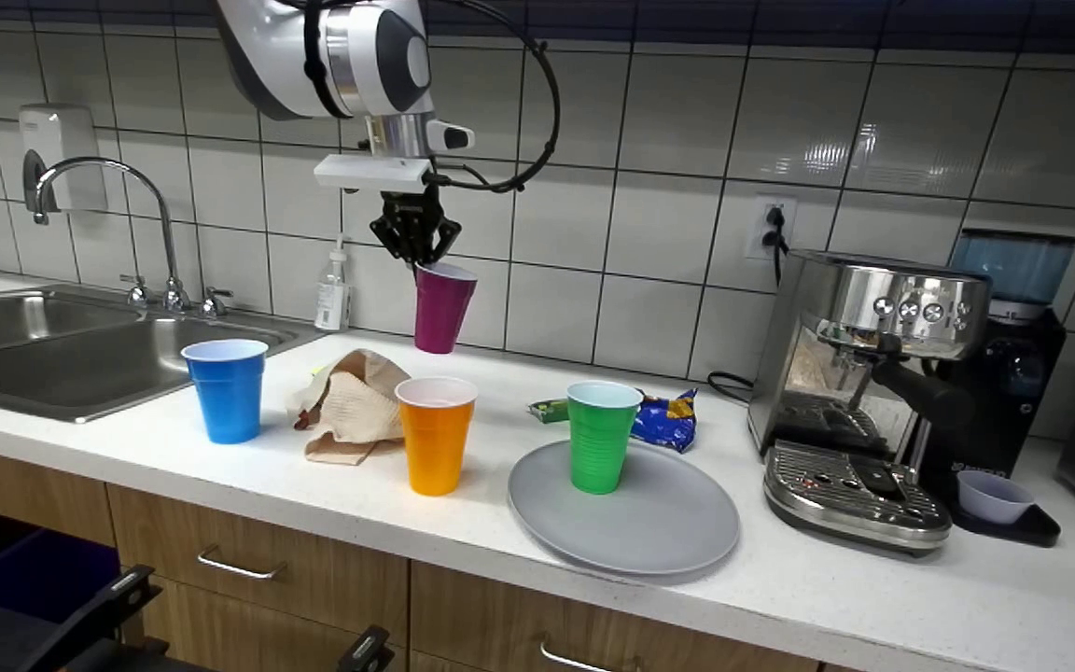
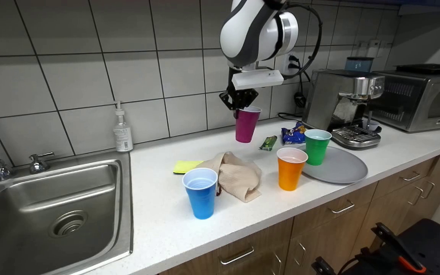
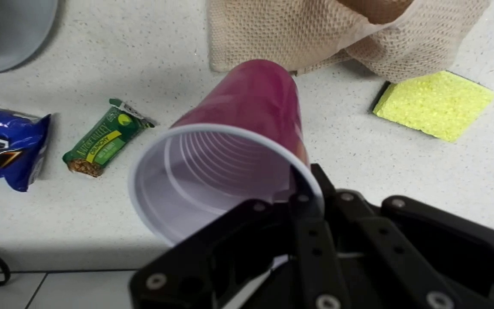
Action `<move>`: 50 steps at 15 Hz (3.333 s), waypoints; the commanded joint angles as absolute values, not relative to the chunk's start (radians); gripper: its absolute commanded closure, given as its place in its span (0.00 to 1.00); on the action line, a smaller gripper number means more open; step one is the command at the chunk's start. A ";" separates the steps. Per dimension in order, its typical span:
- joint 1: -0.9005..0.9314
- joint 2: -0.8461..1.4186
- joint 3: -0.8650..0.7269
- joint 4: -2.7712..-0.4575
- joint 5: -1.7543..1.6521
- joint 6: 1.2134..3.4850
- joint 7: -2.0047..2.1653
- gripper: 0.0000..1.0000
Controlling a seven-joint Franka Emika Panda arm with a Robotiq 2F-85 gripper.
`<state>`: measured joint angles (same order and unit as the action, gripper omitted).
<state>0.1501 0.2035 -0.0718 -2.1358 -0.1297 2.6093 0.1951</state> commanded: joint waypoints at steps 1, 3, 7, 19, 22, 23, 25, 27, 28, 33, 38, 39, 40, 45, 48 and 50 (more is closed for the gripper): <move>0.127 0.101 -0.052 -2.229 -0.162 2.616 0.202 0.99; 0.122 0.067 -0.049 -2.261 -0.162 2.615 0.199 0.99; 0.110 -0.001 -0.042 -2.326 -0.169 2.615 0.201 0.99; 0.048 -0.163 -0.011 -2.474 -0.214 2.592 0.211 0.99; 0.030 -0.197 0.000 -2.506 -0.226 2.588 0.212 0.99; 0.026 -0.207 0.002 -2.516 -0.227 2.585 0.211 0.99; 0.019 -0.226 0.007 -2.536 -0.222 2.580 0.208 0.99; 0.012 -0.237 0.012 -2.553 -0.217 2.575 0.206 0.99; 0.011 -0.242 0.012 -2.560 -0.208 2.570 0.200 0.99; 0.000 -0.260 0.018 -2.586 -0.204 2.544 0.202 0.99; -0.012 -0.272 0.024 -2.601 -0.219 2.517 0.217 0.99; -0.013 -0.272 0.024 -2.602 -0.218 2.510 0.217 0.99; -0.015 -0.271 0.025 -2.603 -0.220 2.504 0.221 0.99; -0.028 -0.259 0.027 -2.600 -0.231 2.506 0.232 0.99; -0.038 -0.250 0.029 -2.594 -0.233 2.509 0.232 0.99; -0.044 -0.243 0.029 -2.591 -0.236 2.510 0.235 0.99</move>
<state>-0.0121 -0.2342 0.0017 -2.5903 -0.2001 2.5299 0.1955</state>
